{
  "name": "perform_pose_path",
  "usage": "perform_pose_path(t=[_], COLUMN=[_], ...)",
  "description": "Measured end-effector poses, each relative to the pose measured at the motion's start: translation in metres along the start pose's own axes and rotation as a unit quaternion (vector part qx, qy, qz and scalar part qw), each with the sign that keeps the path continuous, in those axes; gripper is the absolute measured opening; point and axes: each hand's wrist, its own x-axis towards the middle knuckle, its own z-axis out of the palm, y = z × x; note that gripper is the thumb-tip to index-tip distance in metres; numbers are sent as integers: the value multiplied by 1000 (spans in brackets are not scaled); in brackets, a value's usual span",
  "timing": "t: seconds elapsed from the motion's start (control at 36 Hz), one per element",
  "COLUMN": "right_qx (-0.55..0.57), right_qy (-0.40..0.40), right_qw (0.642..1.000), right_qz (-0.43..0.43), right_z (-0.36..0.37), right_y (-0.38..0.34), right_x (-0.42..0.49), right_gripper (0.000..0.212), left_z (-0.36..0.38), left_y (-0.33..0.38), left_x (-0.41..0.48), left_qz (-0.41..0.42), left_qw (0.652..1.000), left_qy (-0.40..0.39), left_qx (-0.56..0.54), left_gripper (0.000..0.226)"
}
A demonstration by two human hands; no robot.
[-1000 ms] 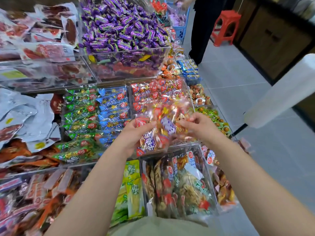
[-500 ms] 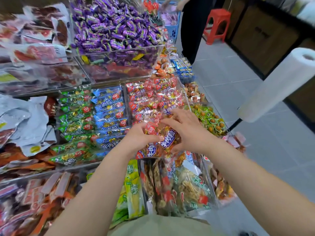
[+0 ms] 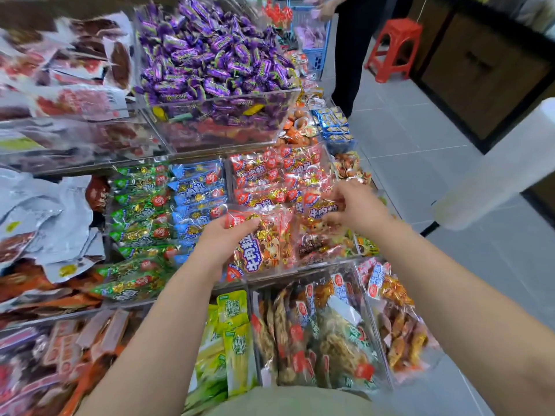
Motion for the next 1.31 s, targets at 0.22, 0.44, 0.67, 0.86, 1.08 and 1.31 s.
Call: perform_pose_path(t=[0.22, 0.44, 0.67, 0.86, 1.08, 1.31], right_qx=[-174, -233, -270, -161, 297, 322], right_qy=[-57, -128, -158, -175, -144, -189], right_qw=[982, 960, 944, 959, 932, 928], right_qz=[-46, -88, -107, -152, -149, -2], right_z=[47, 75, 68, 43, -24, -17], right_y=[-6, 2, -2, -4, -51, -27], right_x=[5, 16, 47, 35, 2, -22], right_gripper=[96, 117, 105, 106, 70, 57], left_z=[-12, -9, 1, 8, 25, 37], left_y=[-5, -4, 8, 18, 17, 29], left_x=[3, 0, -9, -26, -9, -6], left_qz=[-19, -43, -60, -21, 105, 99], left_qw=[1000, 998, 992, 990, 987, 989], left_qy=[21, 34, 8, -112, -27, -45], left_qx=[8, -41, -107, -78, 121, 100], left_gripper=[27, 29, 8, 17, 13, 24])
